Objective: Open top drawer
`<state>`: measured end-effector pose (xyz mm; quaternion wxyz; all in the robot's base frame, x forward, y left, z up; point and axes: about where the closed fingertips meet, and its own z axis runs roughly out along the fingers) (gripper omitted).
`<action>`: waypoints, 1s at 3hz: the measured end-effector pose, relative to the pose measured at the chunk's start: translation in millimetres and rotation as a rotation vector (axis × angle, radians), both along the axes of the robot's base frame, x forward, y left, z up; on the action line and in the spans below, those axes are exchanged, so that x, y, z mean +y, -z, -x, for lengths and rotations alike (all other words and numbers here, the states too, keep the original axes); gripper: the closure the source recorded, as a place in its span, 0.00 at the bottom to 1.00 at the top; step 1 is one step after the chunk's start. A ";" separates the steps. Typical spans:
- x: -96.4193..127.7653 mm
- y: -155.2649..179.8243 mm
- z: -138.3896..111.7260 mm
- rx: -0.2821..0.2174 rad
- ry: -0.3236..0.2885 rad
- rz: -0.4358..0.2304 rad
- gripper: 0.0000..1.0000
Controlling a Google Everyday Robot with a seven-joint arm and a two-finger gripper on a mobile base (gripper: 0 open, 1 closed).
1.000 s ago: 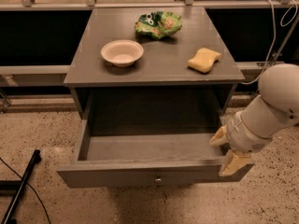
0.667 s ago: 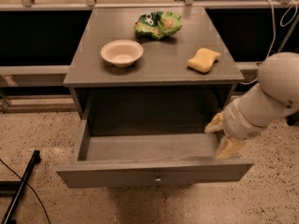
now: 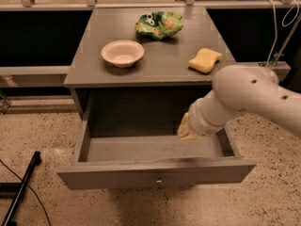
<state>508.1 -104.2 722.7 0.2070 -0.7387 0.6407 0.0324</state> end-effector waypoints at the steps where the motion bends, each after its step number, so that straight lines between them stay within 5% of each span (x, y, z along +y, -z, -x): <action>1: 39.9 34.1 3.5 0.045 0.052 -0.047 1.00; 2: 65.0 63.0 3.3 0.116 0.086 -0.062 1.00; 3: 65.0 63.0 3.3 0.116 0.086 -0.062 1.00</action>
Offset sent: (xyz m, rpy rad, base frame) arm -0.0026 0.0901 -0.0946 0.0744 0.1951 -0.1157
